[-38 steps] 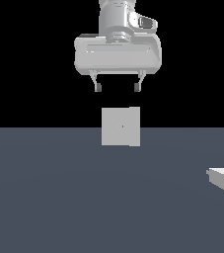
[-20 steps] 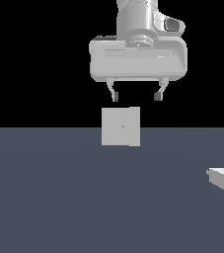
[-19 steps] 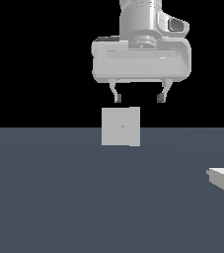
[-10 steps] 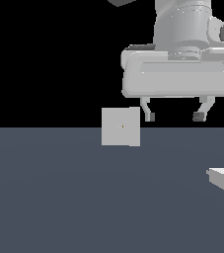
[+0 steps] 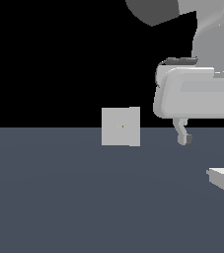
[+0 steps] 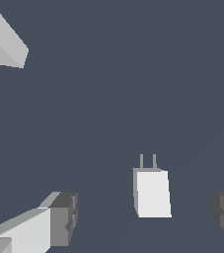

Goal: Plug the charger into the wall socket.

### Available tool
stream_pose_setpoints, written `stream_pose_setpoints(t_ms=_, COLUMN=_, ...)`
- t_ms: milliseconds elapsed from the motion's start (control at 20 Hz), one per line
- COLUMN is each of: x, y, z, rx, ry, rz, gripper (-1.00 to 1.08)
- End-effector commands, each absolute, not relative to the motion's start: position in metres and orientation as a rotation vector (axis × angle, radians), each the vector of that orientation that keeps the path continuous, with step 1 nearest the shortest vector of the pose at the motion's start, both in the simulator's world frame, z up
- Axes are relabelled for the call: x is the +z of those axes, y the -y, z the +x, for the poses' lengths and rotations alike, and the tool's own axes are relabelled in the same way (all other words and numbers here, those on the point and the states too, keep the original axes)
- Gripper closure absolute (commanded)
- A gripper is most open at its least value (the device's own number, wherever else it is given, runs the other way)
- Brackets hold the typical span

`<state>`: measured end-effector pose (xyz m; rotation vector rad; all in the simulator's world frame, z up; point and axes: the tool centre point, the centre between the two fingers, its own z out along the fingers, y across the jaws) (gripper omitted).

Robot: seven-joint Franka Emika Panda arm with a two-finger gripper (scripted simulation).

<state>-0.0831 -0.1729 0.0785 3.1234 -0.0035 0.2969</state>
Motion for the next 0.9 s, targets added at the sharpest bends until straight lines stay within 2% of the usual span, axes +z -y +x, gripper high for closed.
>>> stream_pose_setpoints(t_ms=0, x=0.072, y=0.181, z=-0.086, rx=0.313, ry=-0.001, rz=3.123, gripper=-0.92)
stream_pose_setpoints(t_ms=850, x=0.050, y=0.192, z=-0.091, rx=0.331, ry=-0.003, rz=3.124, gripper=-0.92)
